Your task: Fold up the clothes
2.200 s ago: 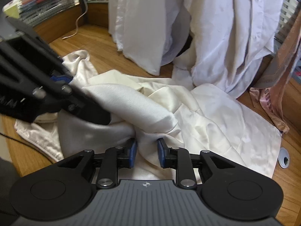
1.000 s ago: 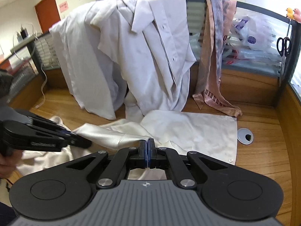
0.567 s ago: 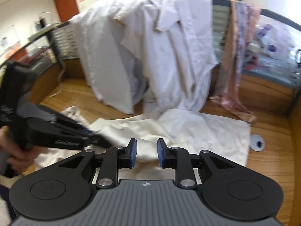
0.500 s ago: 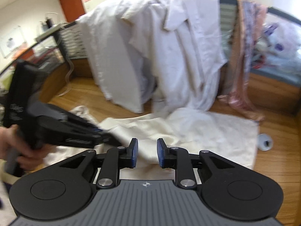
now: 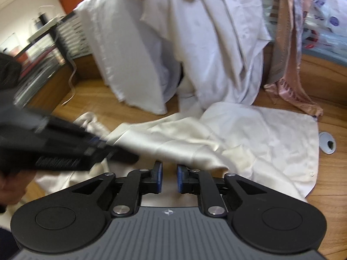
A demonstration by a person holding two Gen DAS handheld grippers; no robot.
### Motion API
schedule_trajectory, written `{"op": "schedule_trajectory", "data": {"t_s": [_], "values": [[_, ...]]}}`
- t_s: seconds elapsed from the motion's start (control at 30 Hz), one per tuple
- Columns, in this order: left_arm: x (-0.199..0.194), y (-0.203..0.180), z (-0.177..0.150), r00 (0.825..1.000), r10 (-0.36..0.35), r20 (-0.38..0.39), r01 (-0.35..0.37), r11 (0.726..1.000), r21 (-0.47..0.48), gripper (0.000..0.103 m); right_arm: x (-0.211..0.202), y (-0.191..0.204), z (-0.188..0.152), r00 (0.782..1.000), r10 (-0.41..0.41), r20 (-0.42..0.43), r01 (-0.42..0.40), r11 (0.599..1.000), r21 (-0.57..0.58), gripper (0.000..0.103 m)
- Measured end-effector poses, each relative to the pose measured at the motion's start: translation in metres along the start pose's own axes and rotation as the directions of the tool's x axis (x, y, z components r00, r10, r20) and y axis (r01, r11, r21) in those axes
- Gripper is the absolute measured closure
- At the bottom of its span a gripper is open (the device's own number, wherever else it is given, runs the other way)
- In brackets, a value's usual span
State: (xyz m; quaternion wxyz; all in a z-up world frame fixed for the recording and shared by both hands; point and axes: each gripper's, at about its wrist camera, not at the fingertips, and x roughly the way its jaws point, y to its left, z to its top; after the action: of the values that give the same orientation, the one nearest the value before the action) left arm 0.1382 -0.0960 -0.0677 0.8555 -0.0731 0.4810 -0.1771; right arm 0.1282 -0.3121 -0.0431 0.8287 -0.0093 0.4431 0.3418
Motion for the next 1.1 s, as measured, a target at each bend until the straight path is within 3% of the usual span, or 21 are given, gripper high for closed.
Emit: {"op": "schedule_trajectory", "data": {"t_s": [0.03, 0.1, 0.47, 0.6, 0.8, 0.87, 0.9, 1.1], "values": [[0.001, 0.0, 0.0, 1.0, -0.001, -0.002, 0.001, 1.0, 0.0, 0.099, 0.004, -0.003, 0.003, 1.0, -0.005, 0.002, 0.005, 1.0, 0.006, 0.067], [0.002, 0.001, -0.001, 1.0, -0.002, -0.006, 0.002, 1.0, -0.001, 0.099, 0.012, -0.008, 0.009, 1.0, -0.013, 0.006, 0.013, 1.0, 0.017, 0.055], [0.007, 0.011, -0.005, 1.0, 0.017, -0.022, -0.017, 0.999, -0.029, 0.099, 0.07, -0.01, 0.001, 0.993, 0.034, -0.111, -0.027, 0.998, 0.062, 0.051], [0.009, 0.013, -0.007, 0.999, 0.028, -0.029, -0.029, 0.999, -0.025, 0.099, 0.085, -0.011, -0.005, 0.991, 0.06, -0.123, -0.048, 0.994, 0.095, 0.061], [0.009, 0.022, -0.007, 0.997, 0.065, -0.042, -0.067, 0.997, -0.048, 0.099, 0.109, -0.008, -0.005, 0.988, 0.062, -0.142, -0.052, 0.996, 0.076, 0.061], [0.008, 0.027, -0.008, 0.997, 0.068, -0.041, -0.07, 0.996, -0.059, 0.098, 0.117, -0.005, -0.006, 0.987, 0.059, -0.147, -0.051, 0.997, 0.055, 0.071], [0.007, 0.029, -0.008, 0.997, 0.069, -0.04, -0.072, 0.995, -0.066, 0.098, 0.121, -0.003, -0.006, 0.987, 0.056, -0.148, -0.05, 0.998, 0.042, 0.099], [0.0, 0.037, -0.006, 0.996, 0.083, -0.019, -0.084, 0.991, -0.102, 0.098, 0.113, 0.006, 0.0, 0.989, 0.076, -0.131, -0.074, 0.997, 0.02, 0.1]]}}
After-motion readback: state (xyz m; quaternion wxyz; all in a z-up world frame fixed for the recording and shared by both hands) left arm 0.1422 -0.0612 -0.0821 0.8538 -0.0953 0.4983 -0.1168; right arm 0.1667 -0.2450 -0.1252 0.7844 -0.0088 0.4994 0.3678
